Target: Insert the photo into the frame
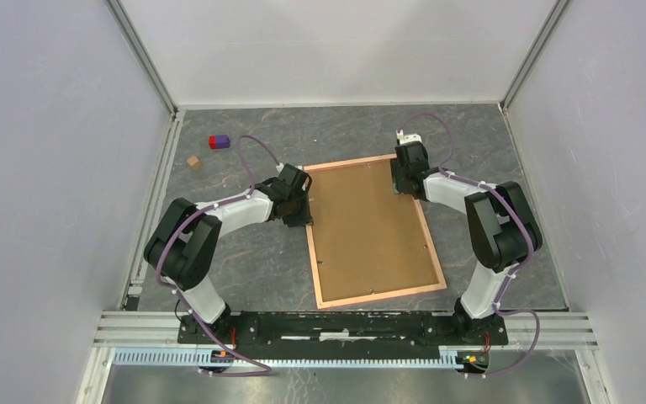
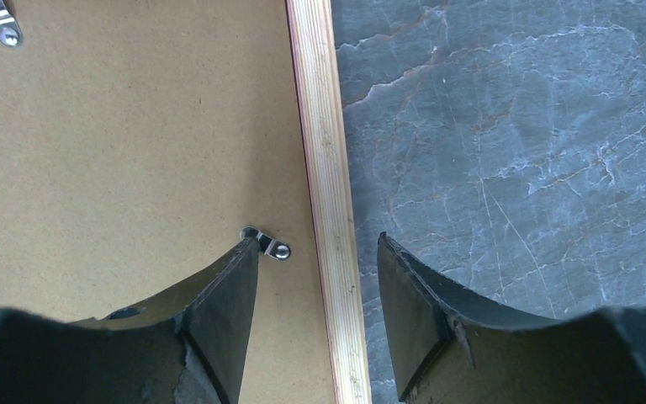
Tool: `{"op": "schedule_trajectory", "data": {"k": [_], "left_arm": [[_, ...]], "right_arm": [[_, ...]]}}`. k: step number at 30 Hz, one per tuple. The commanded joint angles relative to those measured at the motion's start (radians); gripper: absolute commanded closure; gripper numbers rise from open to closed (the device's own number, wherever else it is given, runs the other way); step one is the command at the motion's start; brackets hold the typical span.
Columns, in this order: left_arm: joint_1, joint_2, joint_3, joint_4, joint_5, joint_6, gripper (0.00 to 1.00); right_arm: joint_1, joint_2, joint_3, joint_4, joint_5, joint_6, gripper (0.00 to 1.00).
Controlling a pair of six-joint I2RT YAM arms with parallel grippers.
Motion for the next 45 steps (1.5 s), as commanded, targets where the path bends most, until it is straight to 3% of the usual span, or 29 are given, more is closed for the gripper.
{"op": "schedule_trajectory", "data": {"k": [1, 11, 18, 24, 29, 37, 39, 45], "left_arm": [[0.004, -0.004, -0.015, -0.014, -0.034, 0.026, 0.95], [0.005, -0.003, -0.015, -0.013, -0.034, 0.026, 0.96], [0.005, -0.004, -0.015, -0.014, -0.034, 0.026, 0.96], [0.004, -0.001, -0.011, -0.018, -0.034, 0.028, 0.97], [0.004, 0.002, -0.009, -0.02, -0.036, 0.028, 0.97], [0.005, 0.042, 0.047, -0.082, -0.034, 0.033, 0.95], [0.006, 0.047, 0.057, -0.088, -0.038, 0.033, 0.95], [0.008, 0.144, 0.184, -0.169, -0.039, 0.045, 0.96]], "right_arm": [[-0.006, 0.053, 0.018, 0.002, 0.038, 0.036, 0.42], [-0.003, 0.069, 0.023, -0.113, 0.048, 0.197, 0.53], [0.0, 0.093, 0.059, -0.185, 0.051, 0.222, 0.63], [0.003, 0.071, 0.051, -0.208, 0.014, 0.238, 0.65], [0.003, 0.069, 0.056, -0.213, 0.013, 0.22, 0.63], [-0.001, -0.021, 0.091, -0.247, -0.032, 0.085, 0.4], [-0.006, -0.08, 0.029, -0.246, -0.048, 0.069, 0.32], [-0.03, -0.274, -0.253, -0.129, -0.212, 0.05, 0.28]]}}
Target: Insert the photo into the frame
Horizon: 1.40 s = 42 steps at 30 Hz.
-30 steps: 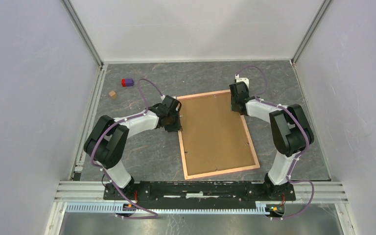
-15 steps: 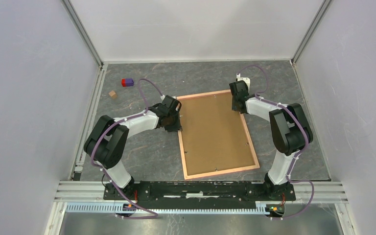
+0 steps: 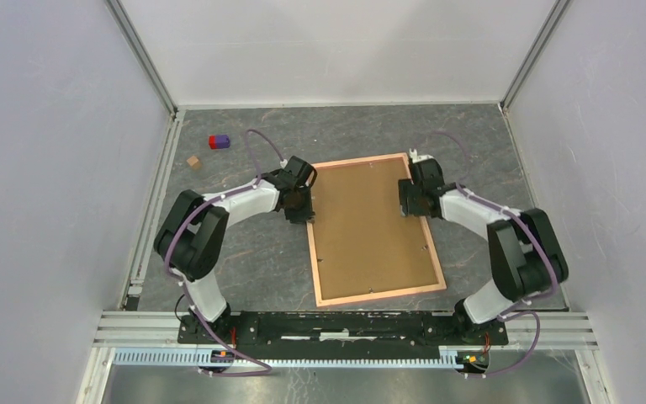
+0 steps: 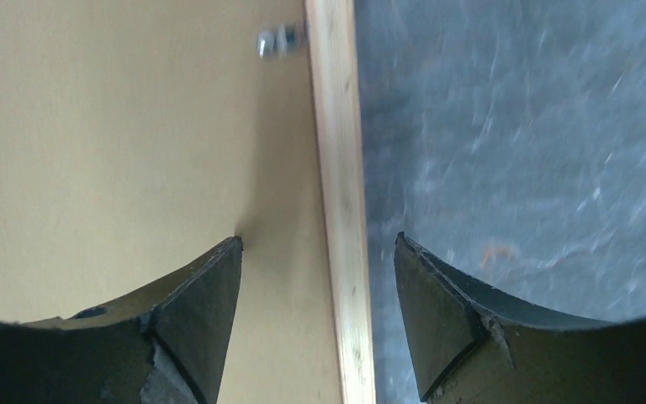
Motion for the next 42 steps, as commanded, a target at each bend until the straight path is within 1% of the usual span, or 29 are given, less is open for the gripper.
{"op": "schedule_trajectory", "data": {"k": [1, 4, 8, 13, 17, 18, 20, 21, 22, 26, 28, 30, 34, 36, 39, 41, 42], "left_arm": [[0.007, 0.104, 0.115, -0.079, -0.044, 0.049, 0.96], [0.007, 0.157, 0.186, -0.118, -0.058, 0.062, 0.98], [0.006, 0.229, 0.297, -0.176, -0.062, 0.088, 0.98], [0.01, 0.291, 0.426, -0.252, -0.085, 0.144, 0.98], [0.014, 0.322, 0.524, -0.292, -0.125, 0.192, 0.97], [0.014, 0.327, 0.545, -0.304, -0.123, 0.199, 0.93], [0.016, 0.321, 0.575, -0.314, -0.11, 0.211, 0.83], [0.016, 0.312, 0.578, -0.313, -0.1, 0.212, 0.73], [0.016, 0.296, 0.578, -0.313, -0.089, 0.212, 0.65], [0.014, 0.184, 0.51, -0.3, -0.046, 0.212, 0.33], [0.014, 0.102, 0.445, -0.285, -0.02, 0.211, 0.22], [0.01, 0.018, 0.372, -0.275, 0.026, 0.208, 0.19], [-0.035, -0.164, 0.193, -0.221, 0.093, 0.182, 0.15], [-0.063, -0.242, 0.123, -0.189, 0.139, 0.147, 0.15], [-0.123, -0.336, 0.028, -0.086, 0.238, 0.094, 0.13], [-0.18, -0.358, -0.006, -0.019, 0.288, 0.069, 0.12], [-0.208, -0.358, -0.01, 0.016, 0.303, 0.061, 0.12]], "right_arm": [[-0.019, -0.122, -0.165, 0.038, -0.134, -0.036, 0.28], [-0.019, -0.159, -0.245, 0.061, -0.174, -0.022, 0.32], [-0.022, -0.208, -0.318, 0.099, -0.171, -0.011, 0.36], [-0.021, -0.248, -0.357, 0.131, -0.179, 0.011, 0.51], [-0.021, -0.248, -0.346, 0.103, -0.149, 0.03, 0.62], [-0.021, -0.254, -0.349, 0.095, -0.131, 0.045, 0.65], [-0.02, -0.277, -0.367, 0.091, -0.097, 0.089, 0.7], [-0.022, -0.286, -0.378, 0.093, -0.085, 0.118, 0.72], [-0.022, -0.293, -0.389, 0.098, -0.075, 0.139, 0.74], [-0.023, -0.307, -0.421, 0.112, -0.054, 0.245, 0.88], [-0.022, -0.318, -0.438, 0.118, -0.041, 0.292, 0.95], [-0.022, -0.331, -0.45, 0.12, -0.027, 0.327, 1.0], [-0.023, -0.332, -0.428, 0.103, -0.028, 0.329, 1.0], [-0.022, -0.33, -0.405, 0.091, -0.025, 0.297, 1.0], [-0.024, -0.336, -0.36, 0.055, -0.006, 0.232, 1.0], [-0.027, -0.341, -0.329, 0.039, -0.029, 0.165, 1.0], [-0.028, -0.339, -0.306, 0.005, -0.029, 0.138, 1.0]]}}
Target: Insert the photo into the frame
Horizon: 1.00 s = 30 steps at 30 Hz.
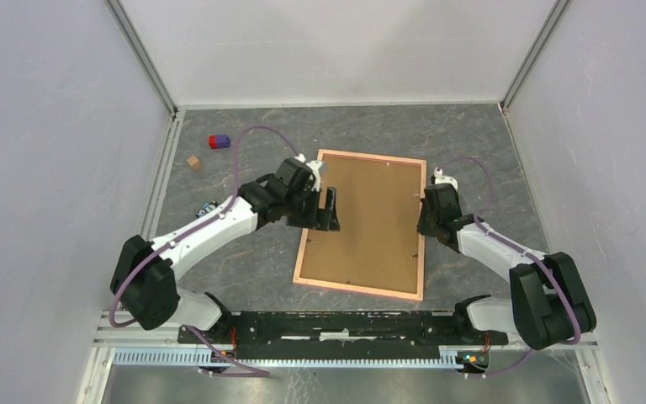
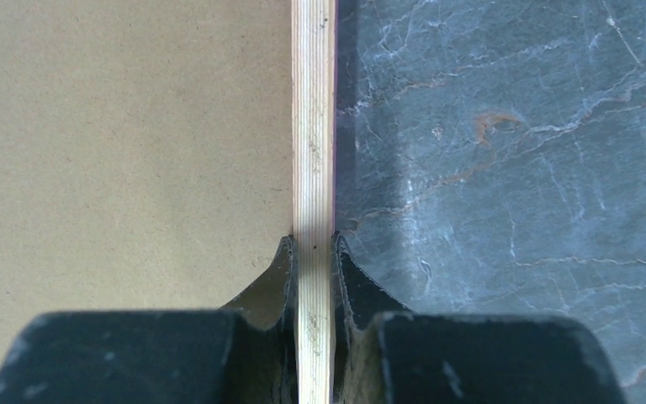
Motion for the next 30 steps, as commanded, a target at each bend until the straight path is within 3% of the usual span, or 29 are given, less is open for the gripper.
{"op": "schedule_trajectory", "data": {"k": [1, 4, 8, 14, 20, 23, 30], "left_arm": [[-0.122, -0.03, -0.053, 0.21, 0.155, -0.089, 0.11], [-0.199, -0.016, -0.054, 0.31, 0.183, -0.106, 0.09], [-0.248, 0.002, -0.067, 0.433, 0.246, -0.121, 0.07], [-0.285, 0.012, -0.121, 0.556, 0.356, -0.136, 0.0], [-0.301, 0.012, -0.176, 0.668, 0.414, -0.174, 0.0], [-0.314, 0.028, -0.191, 0.714, 0.422, -0.195, 0.02], [-0.344, 0.087, -0.195, 0.739, 0.426, -0.206, 0.04]], "right_arm": [[-0.007, 0.002, 0.09, -0.16, 0.015, -0.109, 0.97], [-0.009, -0.005, 0.103, -0.19, -0.005, -0.179, 0.71], [-0.016, 0.012, 0.1, -0.223, -0.041, -0.244, 0.51], [-0.026, 0.092, 0.122, -0.258, -0.129, -0.27, 0.43], [-0.026, 0.155, 0.114, -0.233, -0.193, -0.253, 0.53], [-0.027, 0.174, 0.128, -0.249, -0.202, -0.233, 0.71], [-0.026, 0.182, 0.171, -0.333, -0.173, -0.193, 0.98]]}}
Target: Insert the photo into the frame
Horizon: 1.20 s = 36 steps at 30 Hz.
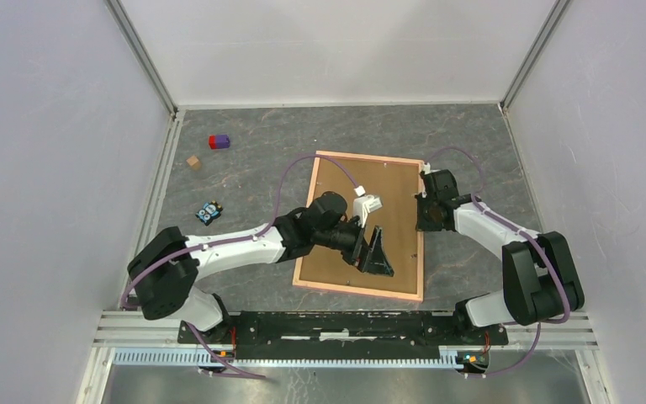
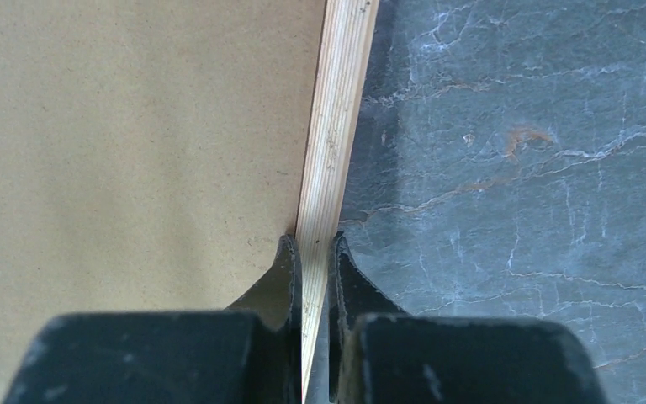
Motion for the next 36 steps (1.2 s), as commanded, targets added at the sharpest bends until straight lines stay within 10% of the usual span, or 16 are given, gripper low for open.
{"op": "schedule_trajectory", "data": {"k": [1, 18, 36], "left_arm": [[-0.019, 0.036, 0.001, 0.059, 0.028, -0.034, 0.04], [-0.296, -0.054, 0.035, -0.222, -0.557, 0.323, 0.0], [-0.585, 0.15, 0.038, 0.035, -0.998, 0.865, 0.0]], "right_arm": [[0.01, 0.046, -0.007, -0.103, -0.019, 0.017, 1.0], [0.001, 0.016, 0.173, -0.29, 0.076, 0.272, 1.0], [-0.017, 0.041, 0.358, -0.476, 0.059, 0.369, 1.0]]}}
